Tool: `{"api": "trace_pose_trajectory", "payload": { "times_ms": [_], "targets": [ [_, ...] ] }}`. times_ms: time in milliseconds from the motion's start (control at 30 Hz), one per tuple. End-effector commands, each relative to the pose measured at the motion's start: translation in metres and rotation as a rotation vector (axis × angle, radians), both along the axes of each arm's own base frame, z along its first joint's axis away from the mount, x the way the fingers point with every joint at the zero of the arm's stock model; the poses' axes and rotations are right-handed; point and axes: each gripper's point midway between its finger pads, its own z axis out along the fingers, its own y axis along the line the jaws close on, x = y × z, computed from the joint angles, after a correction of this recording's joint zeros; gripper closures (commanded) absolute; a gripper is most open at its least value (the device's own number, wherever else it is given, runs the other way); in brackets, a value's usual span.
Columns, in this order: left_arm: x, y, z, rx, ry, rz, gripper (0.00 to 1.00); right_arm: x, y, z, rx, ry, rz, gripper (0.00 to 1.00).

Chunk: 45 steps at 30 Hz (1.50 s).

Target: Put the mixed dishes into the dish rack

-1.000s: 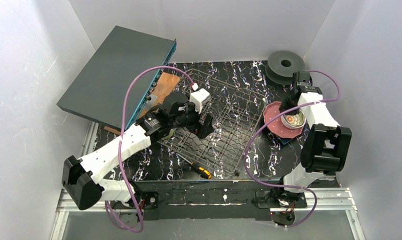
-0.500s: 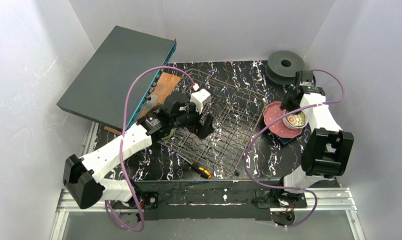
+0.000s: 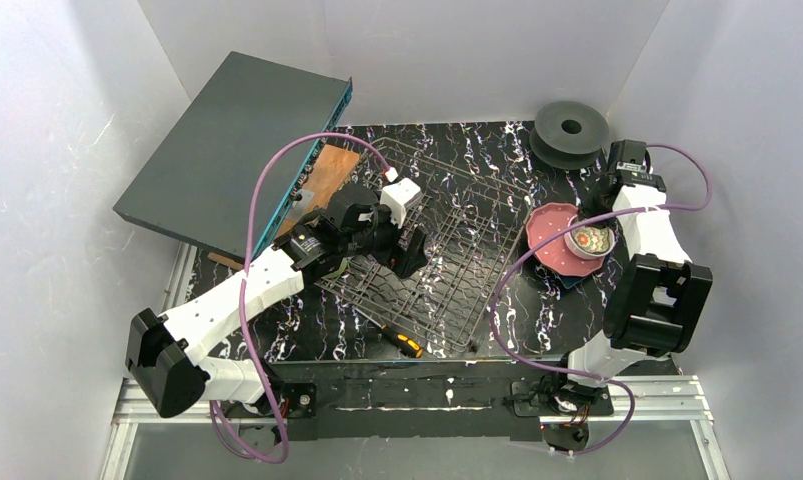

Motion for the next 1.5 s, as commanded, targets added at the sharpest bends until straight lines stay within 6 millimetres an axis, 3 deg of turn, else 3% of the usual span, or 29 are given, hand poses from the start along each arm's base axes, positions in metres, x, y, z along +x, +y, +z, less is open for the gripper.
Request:
{"api": "trace_pose_trajectory", "payload": {
  "times_ms": [0, 267, 433, 800, 1467],
  "targets": [
    [0.000, 0.001, 0.004, 0.002, -0.018, -0.007, 0.08, 0.011, 0.000, 0.008, 0.005, -0.022, -0.009, 0.73],
    [0.000, 0.000, 0.003, 0.004, -0.014, -0.008, 0.08, 0.017, 0.007, 0.001, 0.048, -0.014, 0.016, 0.72],
    [0.000, 0.000, 0.002, 0.006, -0.016, -0.011, 0.02, 0.016, 0.006, 0.004, 0.040, -0.029, 0.014, 0.70],
    [0.000, 0.000, 0.002, 0.007, -0.016, -0.009, 0.02, 0.019, 0.003, -0.004, 0.031, -0.006, 0.005, 0.68],
    [0.000, 0.000, 0.002, 0.009, -0.013, -0.010, 0.02, 0.018, 0.006, -0.018, 0.060, 0.018, -0.006, 0.81]
  ]
}}
